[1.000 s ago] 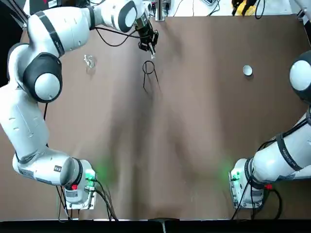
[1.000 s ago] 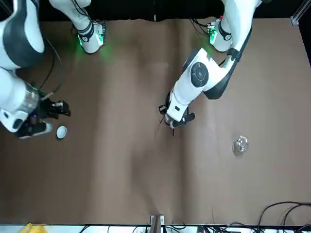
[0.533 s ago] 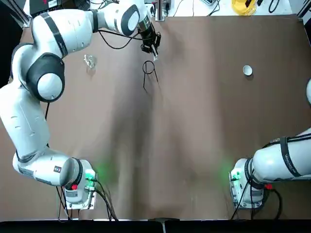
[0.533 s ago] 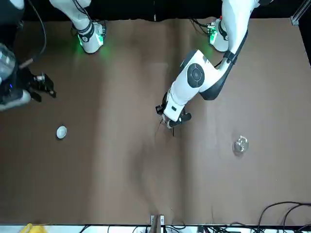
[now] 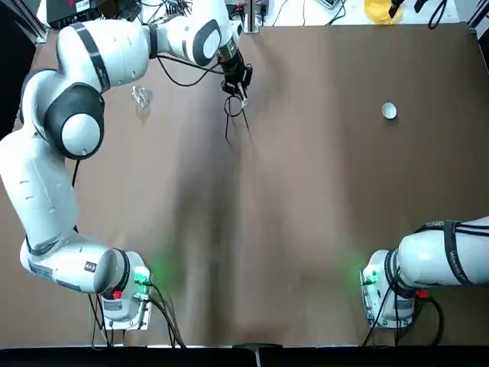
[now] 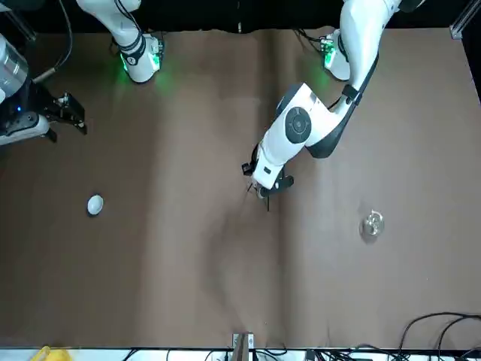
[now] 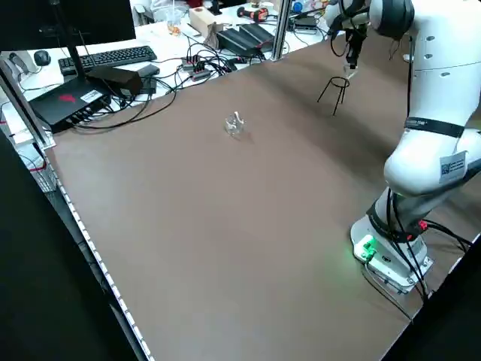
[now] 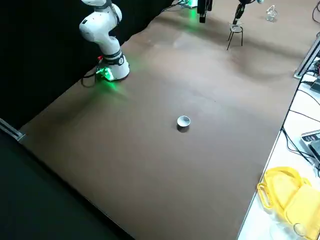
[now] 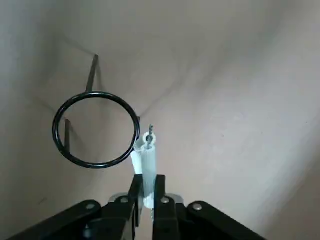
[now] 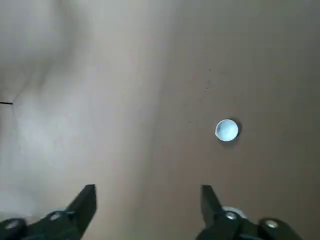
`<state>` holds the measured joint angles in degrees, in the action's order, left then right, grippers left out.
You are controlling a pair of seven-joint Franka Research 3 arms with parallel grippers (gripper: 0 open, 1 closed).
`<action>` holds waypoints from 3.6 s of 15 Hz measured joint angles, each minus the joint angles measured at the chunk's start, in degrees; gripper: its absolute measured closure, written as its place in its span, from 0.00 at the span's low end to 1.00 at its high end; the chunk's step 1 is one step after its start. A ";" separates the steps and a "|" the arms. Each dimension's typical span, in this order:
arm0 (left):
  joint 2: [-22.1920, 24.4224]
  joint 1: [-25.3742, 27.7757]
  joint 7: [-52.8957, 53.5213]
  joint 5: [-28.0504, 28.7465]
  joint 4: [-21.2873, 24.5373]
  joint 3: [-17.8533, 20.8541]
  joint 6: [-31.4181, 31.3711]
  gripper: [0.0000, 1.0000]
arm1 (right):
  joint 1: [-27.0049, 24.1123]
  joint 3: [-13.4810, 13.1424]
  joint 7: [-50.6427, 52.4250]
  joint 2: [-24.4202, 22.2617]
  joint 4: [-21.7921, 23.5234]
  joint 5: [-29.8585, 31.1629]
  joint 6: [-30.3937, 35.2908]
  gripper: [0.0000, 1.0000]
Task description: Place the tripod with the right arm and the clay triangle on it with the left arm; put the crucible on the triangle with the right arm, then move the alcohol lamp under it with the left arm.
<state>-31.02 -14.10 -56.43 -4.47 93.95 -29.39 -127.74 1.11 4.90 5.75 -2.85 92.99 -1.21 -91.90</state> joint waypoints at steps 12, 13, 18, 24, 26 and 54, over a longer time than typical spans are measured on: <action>0.00 1.47 2.78 0.00 0.48 0.54 0.38 0.87 | -2.93 -0.75 0.06 -0.01 0.00 0.45 -0.42 0.00; -0.01 1.80 3.51 0.00 0.92 0.55 0.53 0.87 | -2.95 -0.74 0.08 -0.01 0.00 0.45 -0.55 0.00; 0.00 3.08 5.60 0.00 2.16 0.56 2.91 0.87 | -2.87 -0.37 0.20 -0.01 0.00 0.45 -3.08 0.00; 0.01 3.49 6.14 0.00 2.32 0.55 3.44 0.87 | -2.89 -0.39 0.22 -0.01 0.00 0.45 -3.10 0.00; 0.00 3.57 6.61 0.00 2.77 0.55 3.55 0.87 | -2.89 -0.39 0.23 -0.01 0.00 0.45 -3.14 0.00; 2.87 21.77 30.19 8.23 -2.01 0.84 13.72 0.02 | -2.71 0.22 0.50 4.07 1.73 0.47 -3.70 0.00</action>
<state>-28.16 7.67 -26.24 3.76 91.93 -28.55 -114.02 -1.60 5.12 6.25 1.22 94.72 -0.74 -95.60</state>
